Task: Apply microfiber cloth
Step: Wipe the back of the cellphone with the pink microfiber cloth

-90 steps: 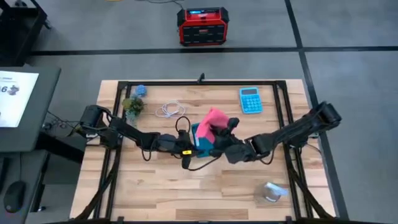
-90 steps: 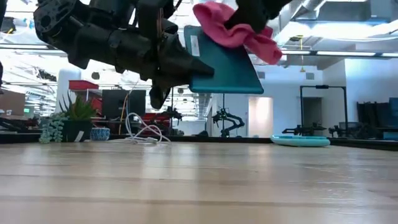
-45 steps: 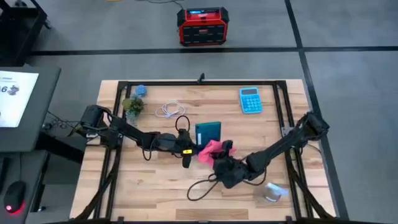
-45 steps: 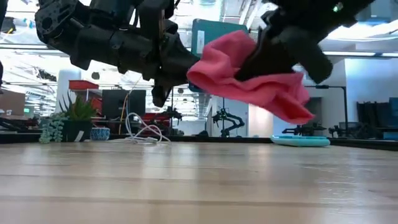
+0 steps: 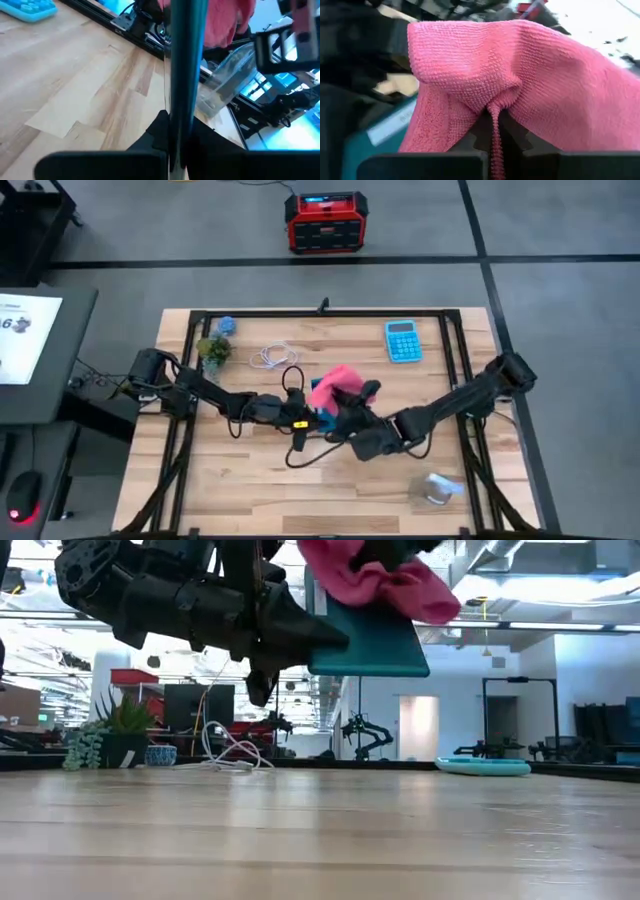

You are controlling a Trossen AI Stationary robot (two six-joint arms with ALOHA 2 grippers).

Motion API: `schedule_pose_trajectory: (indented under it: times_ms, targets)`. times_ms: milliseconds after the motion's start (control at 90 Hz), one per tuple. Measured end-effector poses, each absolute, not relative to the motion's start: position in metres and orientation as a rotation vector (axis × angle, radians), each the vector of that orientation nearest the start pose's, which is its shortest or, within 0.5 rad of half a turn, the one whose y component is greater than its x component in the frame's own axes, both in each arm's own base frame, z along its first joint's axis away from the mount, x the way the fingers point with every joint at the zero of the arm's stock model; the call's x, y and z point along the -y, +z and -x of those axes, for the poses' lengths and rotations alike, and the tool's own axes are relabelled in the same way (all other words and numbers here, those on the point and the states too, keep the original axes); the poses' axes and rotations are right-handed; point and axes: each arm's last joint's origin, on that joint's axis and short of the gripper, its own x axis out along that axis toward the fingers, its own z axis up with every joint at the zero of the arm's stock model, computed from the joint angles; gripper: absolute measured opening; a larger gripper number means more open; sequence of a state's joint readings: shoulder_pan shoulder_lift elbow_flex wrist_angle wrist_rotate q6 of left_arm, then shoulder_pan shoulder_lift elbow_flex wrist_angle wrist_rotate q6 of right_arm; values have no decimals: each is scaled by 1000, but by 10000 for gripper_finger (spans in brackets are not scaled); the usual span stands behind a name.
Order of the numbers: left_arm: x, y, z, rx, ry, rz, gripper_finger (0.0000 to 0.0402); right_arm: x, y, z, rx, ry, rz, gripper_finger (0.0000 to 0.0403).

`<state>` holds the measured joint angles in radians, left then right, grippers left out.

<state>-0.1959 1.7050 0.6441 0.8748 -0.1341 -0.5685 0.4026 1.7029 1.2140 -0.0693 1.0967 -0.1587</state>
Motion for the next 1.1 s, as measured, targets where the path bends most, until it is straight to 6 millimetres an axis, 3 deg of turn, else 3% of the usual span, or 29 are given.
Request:
schedule_pose_trajectory:
  times_ms: [156, 278, 456, 889, 1100]
  targets:
    - [59, 162, -317, -200, -5, 527, 4, -123, 239, -359, -549, -396, 502, 3]
    - [58, 161, -316, -201, 7, 525, 4, -125, 227, -364, -562, -410, 510, 3]
    - [57, 161, -317, -189, 23, 527, 4, -117, 225, -371, -527, -474, 468, 3]
    - [57, 162, -316, -187, 23, 526, 4, -153, 198, -320, -694, -595, 430, 3]
    - [57, 175, -318, -36, 42, 502, 4, -165, 201, -325, -555, -641, 359, 3]
